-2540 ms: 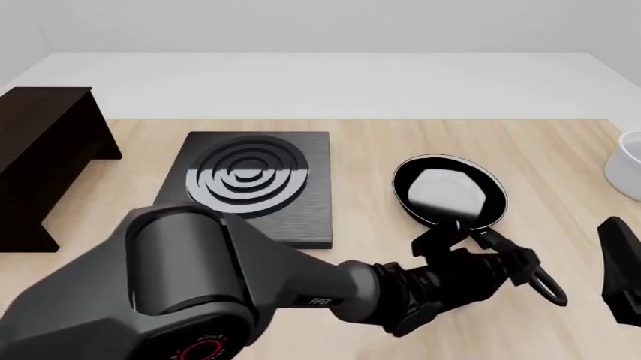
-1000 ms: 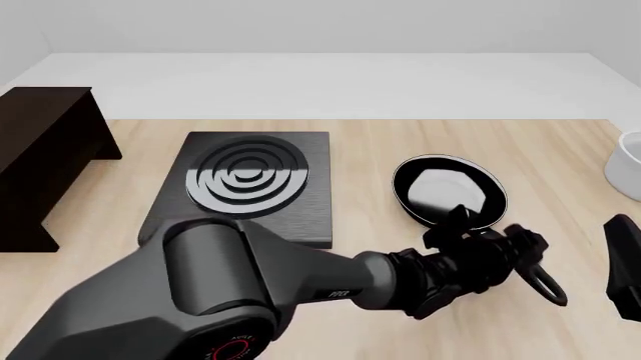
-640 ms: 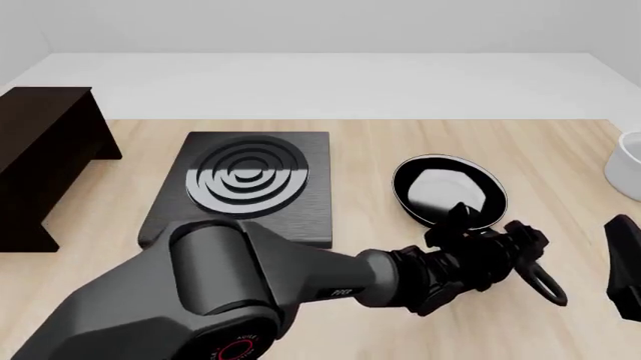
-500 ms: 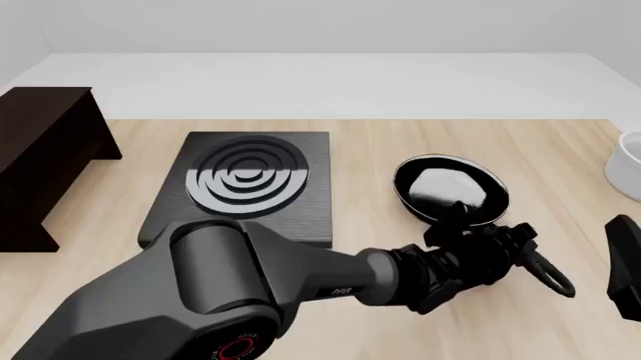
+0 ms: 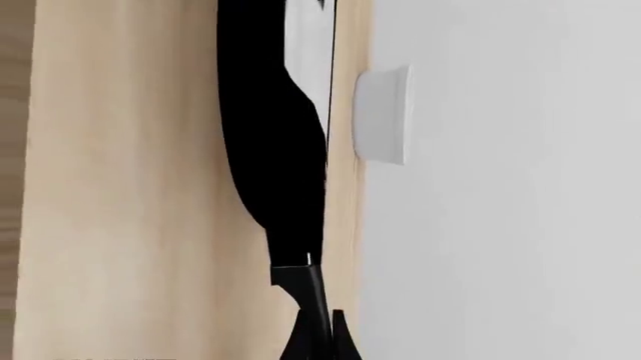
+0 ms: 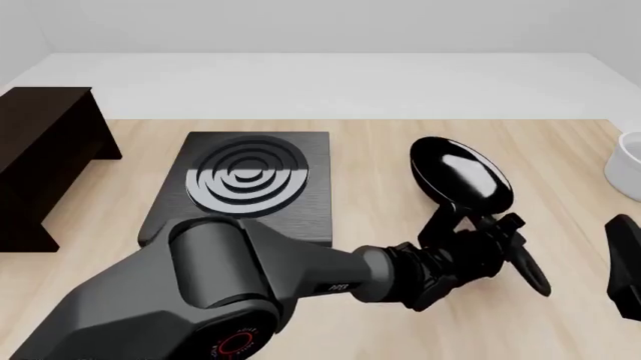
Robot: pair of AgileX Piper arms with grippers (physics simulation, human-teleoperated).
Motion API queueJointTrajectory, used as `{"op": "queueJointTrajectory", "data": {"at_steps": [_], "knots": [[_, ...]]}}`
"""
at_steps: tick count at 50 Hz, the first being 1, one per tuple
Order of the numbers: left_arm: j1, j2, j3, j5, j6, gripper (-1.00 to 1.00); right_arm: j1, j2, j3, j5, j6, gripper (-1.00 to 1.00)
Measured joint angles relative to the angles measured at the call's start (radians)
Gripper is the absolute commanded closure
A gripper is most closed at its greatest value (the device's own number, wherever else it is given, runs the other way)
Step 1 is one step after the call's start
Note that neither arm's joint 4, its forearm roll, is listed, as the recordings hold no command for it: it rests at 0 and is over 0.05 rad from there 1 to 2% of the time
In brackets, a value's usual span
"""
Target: Put the frying pan on top of the cabinet.
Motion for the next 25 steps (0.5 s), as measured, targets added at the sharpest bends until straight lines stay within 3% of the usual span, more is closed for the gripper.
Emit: {"op": "queueJointTrajectory", "data": {"at_steps": [10, 25], "knots": [[0.019, -0.03, 0.061, -0.022, 0.035, 1.0, 0.002, 0.001, 0.0, -0.001, -0.003, -1.0], [0.072, -0.145, 0.219, -0.041, 0.196, 1.0, 0.004, -0.007, 0.0, 0.009, -0.012, -1.0]]}}
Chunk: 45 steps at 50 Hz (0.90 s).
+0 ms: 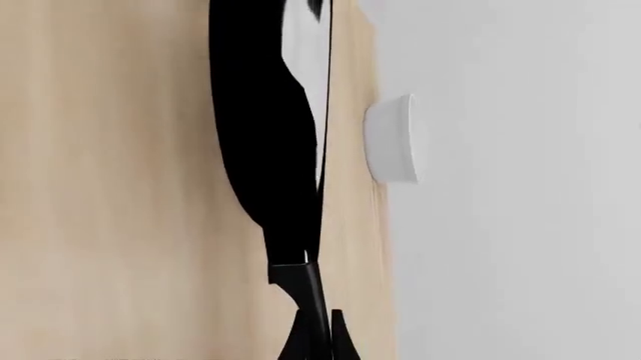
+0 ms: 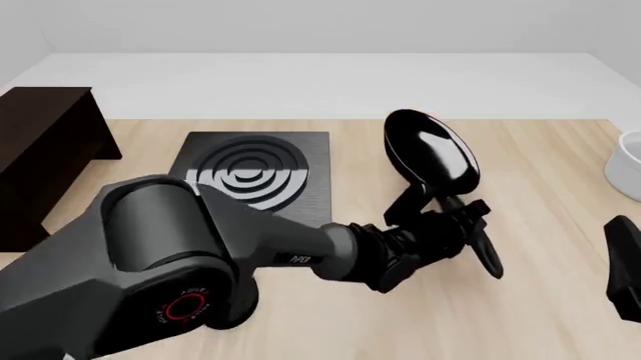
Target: Put the frying pan on top of the cabinet.
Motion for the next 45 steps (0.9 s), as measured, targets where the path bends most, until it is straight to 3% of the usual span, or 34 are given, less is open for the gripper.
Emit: {"op": "queueJointTrajectory", "data": {"at_steps": [22, 45], "knots": [[0.101, -0.276, 0.197, -0.029, 0.113, 1.0, 0.007, 0.002, -0.009, 0.009, -0.013, -1.0], [0.278, -0.664, 0.493, -0.086, 0.172, 1.0, 0.011, 0.013, -0.013, 0.001, -0.02, -1.0]]}}
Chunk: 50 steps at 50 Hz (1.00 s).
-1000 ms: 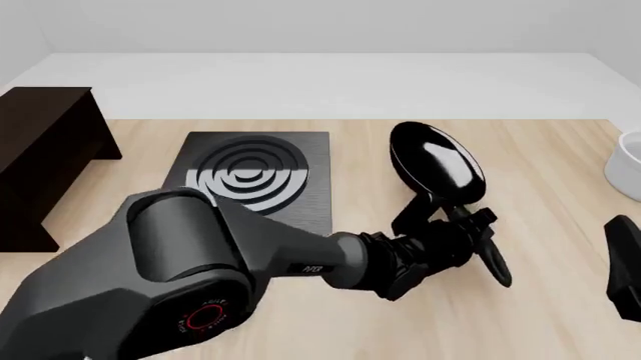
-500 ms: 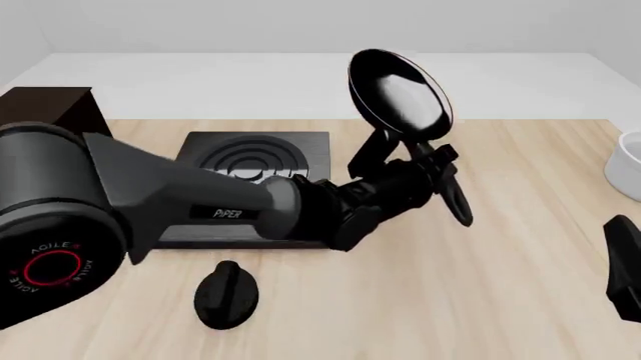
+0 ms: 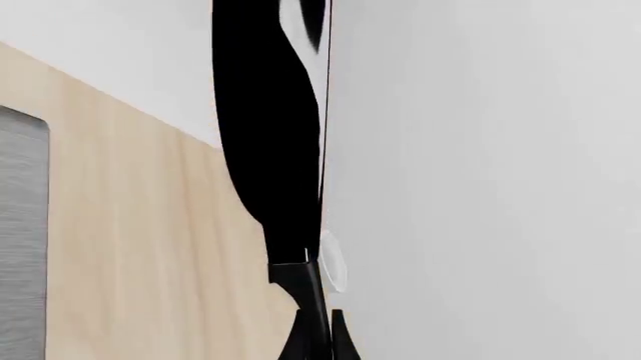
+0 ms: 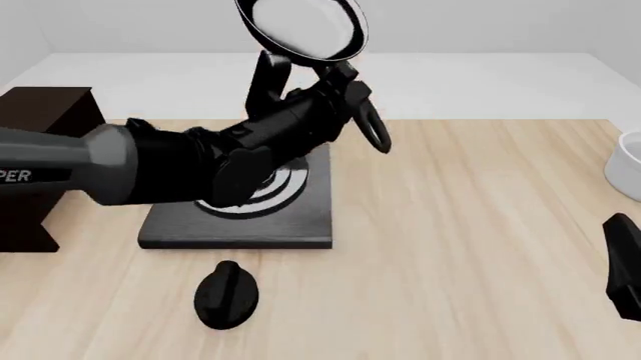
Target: Put the frying pan on top of the cabinet.
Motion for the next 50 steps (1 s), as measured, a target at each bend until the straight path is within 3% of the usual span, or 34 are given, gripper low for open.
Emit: {"op": "queueJointTrajectory", "data": {"at_steps": [21, 50], "knots": [[0.229, -0.238, 0.207, -0.074, -0.012, 1.0, 0.005, -0.005, 0.004, -0.002, -0.003, -1.0], [0.477, -0.399, 0.392, -0.158, -0.124, 1.0, 0.015, -0.019, 0.011, 0.006, -0.014, -1.0]]}}
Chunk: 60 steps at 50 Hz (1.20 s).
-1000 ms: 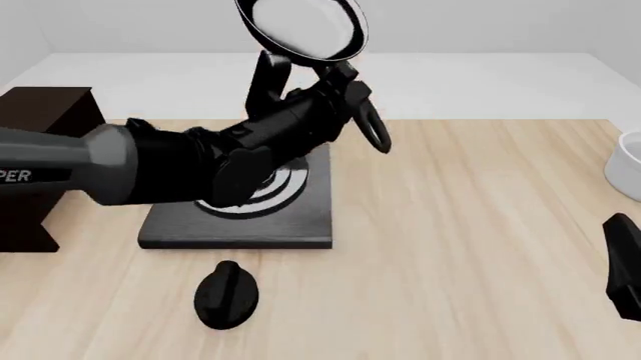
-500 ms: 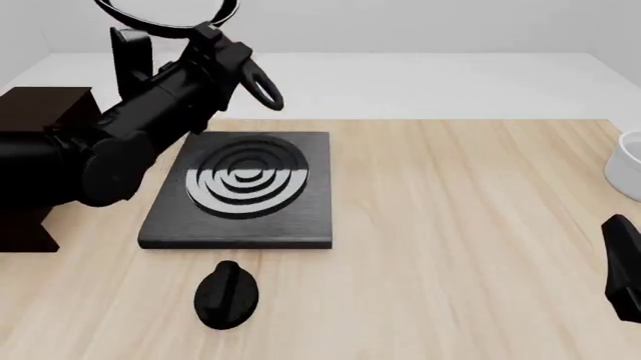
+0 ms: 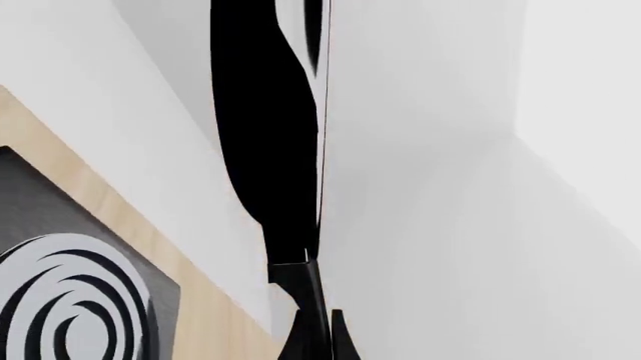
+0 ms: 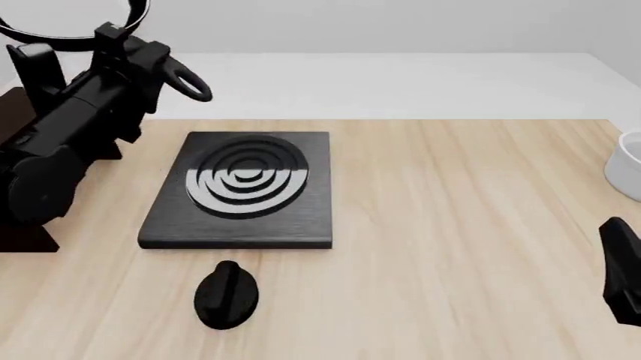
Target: Put the frying pan on top of the cabinet.
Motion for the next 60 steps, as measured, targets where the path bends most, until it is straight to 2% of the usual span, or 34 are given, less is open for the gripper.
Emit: {"op": "queueJointTrajectory", "data": {"at_steps": [26, 60], "knots": [[0.143, -0.019, 0.06, -0.031, -0.096, 1.0, 0.004, -0.006, 0.002, 0.005, -0.007, -1.0], [0.236, -0.032, 0.14, -0.102, -0.182, 1.0, 0.006, -0.006, 0.002, 0.007, -0.012, -1.0]]}}
